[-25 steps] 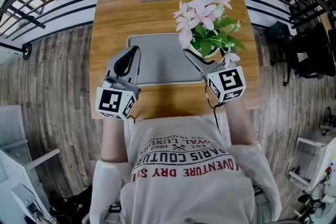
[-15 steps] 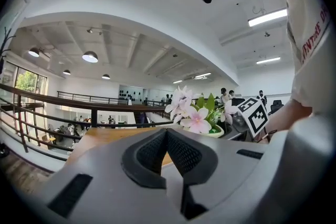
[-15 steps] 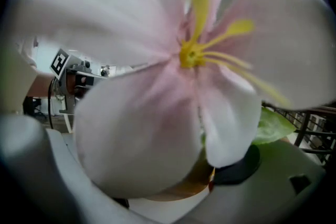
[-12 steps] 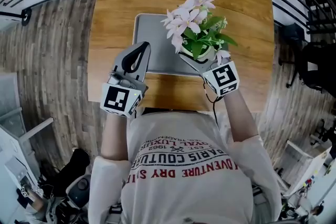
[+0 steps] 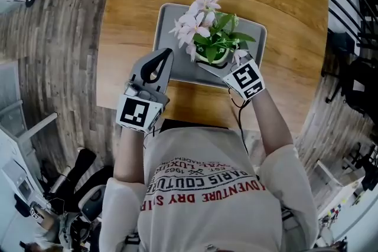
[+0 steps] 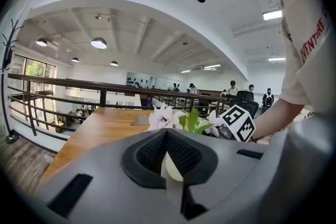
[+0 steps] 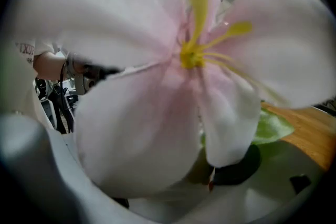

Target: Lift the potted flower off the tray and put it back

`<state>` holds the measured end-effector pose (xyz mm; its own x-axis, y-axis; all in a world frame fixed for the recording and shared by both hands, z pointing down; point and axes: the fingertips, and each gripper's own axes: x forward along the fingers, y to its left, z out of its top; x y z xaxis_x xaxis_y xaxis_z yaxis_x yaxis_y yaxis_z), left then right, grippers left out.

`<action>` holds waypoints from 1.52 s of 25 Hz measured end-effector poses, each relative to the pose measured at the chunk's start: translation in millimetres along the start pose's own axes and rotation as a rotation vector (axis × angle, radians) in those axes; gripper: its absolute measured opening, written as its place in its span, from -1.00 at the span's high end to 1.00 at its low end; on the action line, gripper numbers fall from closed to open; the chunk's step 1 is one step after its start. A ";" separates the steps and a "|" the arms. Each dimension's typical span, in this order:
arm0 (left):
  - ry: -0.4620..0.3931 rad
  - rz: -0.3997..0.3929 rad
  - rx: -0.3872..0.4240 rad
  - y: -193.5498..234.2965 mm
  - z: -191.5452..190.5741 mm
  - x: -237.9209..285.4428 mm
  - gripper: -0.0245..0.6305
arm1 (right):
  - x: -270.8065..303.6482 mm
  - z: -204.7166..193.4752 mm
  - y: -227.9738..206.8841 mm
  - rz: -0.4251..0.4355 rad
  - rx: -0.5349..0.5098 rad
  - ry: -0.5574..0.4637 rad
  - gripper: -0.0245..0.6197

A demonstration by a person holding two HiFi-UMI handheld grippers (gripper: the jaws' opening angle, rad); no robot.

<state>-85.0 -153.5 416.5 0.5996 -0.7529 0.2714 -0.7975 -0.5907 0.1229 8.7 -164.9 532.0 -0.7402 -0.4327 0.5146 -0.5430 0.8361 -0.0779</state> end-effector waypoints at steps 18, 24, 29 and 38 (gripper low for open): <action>0.067 0.026 -0.025 -4.5 -30.3 18.3 0.89 | 18.7 -0.5 0.2 0.105 -0.040 -0.093 -0.63; 0.063 0.040 -0.027 -21.3 -29.4 10.4 0.89 | 3.2 3.6 -7.3 -0.036 -0.017 -0.141 -0.63; 0.046 0.057 -0.023 -31.1 -19.0 -1.0 0.89 | -37.1 5.4 -15.5 -0.112 0.050 -0.140 -0.63; -0.031 0.016 0.058 -64.5 24.6 -11.4 0.89 | -130.5 45.2 -28.4 -0.369 0.079 -0.268 0.71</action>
<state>-38.8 -114.0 381.9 0.5894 -0.7703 0.2432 -0.8021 -0.5939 0.0630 102.9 -147.4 428.5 -0.5621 -0.7774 0.2825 -0.8106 0.5856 -0.0012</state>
